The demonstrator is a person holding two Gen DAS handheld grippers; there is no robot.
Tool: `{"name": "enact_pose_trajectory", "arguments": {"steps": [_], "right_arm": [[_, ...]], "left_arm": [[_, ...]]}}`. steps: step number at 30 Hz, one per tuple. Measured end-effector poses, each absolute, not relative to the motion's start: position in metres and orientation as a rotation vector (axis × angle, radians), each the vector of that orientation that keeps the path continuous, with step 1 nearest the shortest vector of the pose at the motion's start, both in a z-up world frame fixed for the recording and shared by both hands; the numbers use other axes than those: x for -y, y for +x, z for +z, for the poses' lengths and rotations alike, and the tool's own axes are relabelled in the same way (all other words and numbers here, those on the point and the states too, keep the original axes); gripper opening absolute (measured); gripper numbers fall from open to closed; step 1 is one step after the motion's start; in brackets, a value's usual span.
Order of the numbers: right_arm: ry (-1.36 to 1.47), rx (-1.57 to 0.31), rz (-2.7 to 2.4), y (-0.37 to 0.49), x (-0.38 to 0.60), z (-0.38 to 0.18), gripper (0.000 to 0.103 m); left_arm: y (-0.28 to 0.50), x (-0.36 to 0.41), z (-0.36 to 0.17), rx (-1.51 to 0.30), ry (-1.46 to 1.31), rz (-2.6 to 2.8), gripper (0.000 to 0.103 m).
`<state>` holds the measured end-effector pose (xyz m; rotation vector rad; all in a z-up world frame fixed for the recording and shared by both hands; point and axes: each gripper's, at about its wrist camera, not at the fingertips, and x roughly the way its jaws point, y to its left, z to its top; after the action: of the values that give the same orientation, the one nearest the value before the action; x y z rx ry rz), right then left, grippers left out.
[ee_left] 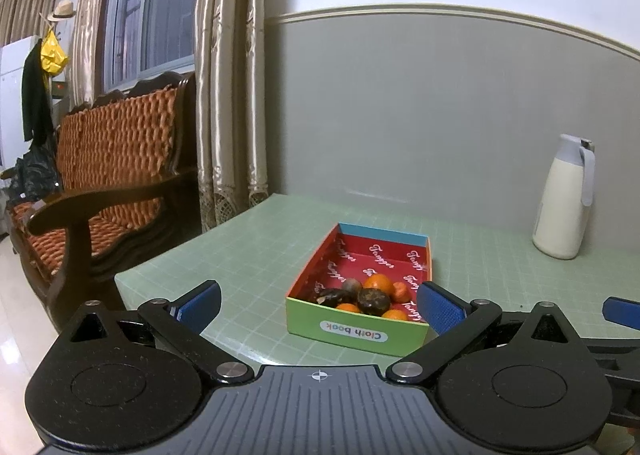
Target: Organize fruits
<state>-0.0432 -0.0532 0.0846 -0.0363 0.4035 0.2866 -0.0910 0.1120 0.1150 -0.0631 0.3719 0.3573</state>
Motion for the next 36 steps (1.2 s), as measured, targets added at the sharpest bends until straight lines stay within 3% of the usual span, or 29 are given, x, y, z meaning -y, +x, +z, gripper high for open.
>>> {"name": "enact_pose_trajectory", "arguments": {"steps": [36], "right_arm": [[-0.036, -0.395, 0.287, -0.036, 0.042, 0.092, 0.103]], "left_arm": [[-0.079, -0.109, 0.122, -0.360, -0.068, 0.339, 0.103]]}}
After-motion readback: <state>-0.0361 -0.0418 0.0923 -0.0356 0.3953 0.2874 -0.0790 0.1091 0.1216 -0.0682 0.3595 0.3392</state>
